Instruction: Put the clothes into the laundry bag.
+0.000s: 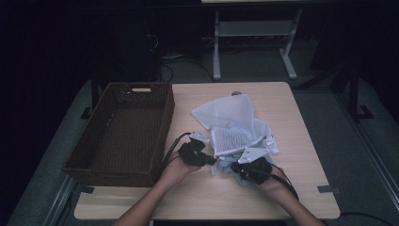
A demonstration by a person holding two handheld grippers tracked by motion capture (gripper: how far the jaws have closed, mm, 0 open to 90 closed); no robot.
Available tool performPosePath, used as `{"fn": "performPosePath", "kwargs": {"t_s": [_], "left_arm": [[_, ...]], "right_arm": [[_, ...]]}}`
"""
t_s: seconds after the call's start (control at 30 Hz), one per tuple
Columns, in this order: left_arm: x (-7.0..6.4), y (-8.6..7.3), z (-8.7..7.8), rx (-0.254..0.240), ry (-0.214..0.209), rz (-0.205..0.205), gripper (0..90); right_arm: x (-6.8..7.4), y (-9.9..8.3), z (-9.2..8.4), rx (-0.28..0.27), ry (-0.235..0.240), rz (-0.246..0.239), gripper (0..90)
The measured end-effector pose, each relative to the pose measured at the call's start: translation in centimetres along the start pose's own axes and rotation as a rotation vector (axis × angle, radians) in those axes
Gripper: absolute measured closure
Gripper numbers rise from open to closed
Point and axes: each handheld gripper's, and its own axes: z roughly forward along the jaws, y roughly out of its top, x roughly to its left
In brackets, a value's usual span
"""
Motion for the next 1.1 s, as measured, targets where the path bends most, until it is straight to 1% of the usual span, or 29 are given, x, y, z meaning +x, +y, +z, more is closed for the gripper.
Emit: {"fn": "performPosePath", "kwargs": {"t_s": [0.07, 0.13, 0.3, 0.33, 0.43, 0.47, 0.6, 0.67, 0.77, 0.87, 0.97, 1.03, 1.1], "left_arm": [[-0.1, 0.0, 0.1, 0.004, -0.004, 0.0, 87.7], [-0.1, 0.0, 0.3, 0.009, -0.009, 0.003, 87.7], [-0.1, 0.0, 0.7, 0.03, -0.021, 0.003, 87.8], [-0.1, 0.0, 0.8, 0.037, -0.024, 0.006, 87.8], [-0.2, 0.0, 1.1, 0.05, -0.034, 0.01, 87.8], [-0.2, 0.0, 1.2, 0.053, -0.037, 0.01, 87.8], [-0.3, 0.0, 1.4, 0.073, -0.057, 0.023, 87.8], [-0.4, 0.0, 1.6, 0.08, -0.063, 0.027, 87.8], [-0.5, 0.0, 1.7, 0.085, -0.07, 0.035, 87.7], [-0.5, -0.1, 1.7, 0.088, -0.069, 0.038, 87.7], [-0.5, -0.1, 1.6, 0.088, -0.059, 0.035, 87.7], [-0.4, -0.1, 1.5, 0.081, -0.055, 0.032, 87.7], [-0.4, 0.0, 1.3, 0.075, -0.052, 0.03, 87.7]], "right_arm": [[-0.4, 0.2, 0.2, 0.006, -0.026, 0.028, 82.5], [-0.9, 0.5, 0.5, 0.007, -0.051, 0.046, 82.5], [-2.2, 1.6, 1.8, 0.009, -0.109, 0.115, 82.8], [-2.4, 1.9, 2.0, 0.012, -0.122, 0.114, 82.8], [-3.2, 2.6, 2.4, -0.001, -0.161, 0.145, 82.9], [-3.5, 2.9, 2.5, -0.008, -0.168, 0.159, 83.0], [-4.3, 3.7, 3.0, -0.048, -0.189, 0.186, 83.0], [-4.7, 4.0, 3.2, -0.056, -0.195, 0.203, 83.0], [-5.2, 4.5, 3.6, -0.072, -0.208, 0.209, 83.0], [-5.5, 4.6, 4.2, -0.083, -0.208, 0.22, 82.9], [-5.8, 4.2, 4.6, -0.087, -0.17, 0.205, 80.3], [-5.7, 4.2, 4.0, -0.09, -0.132, 0.2, 74.8], [-5.7, 4.0, 3.0, -0.09, -0.099, 0.188, 67.7]]}}
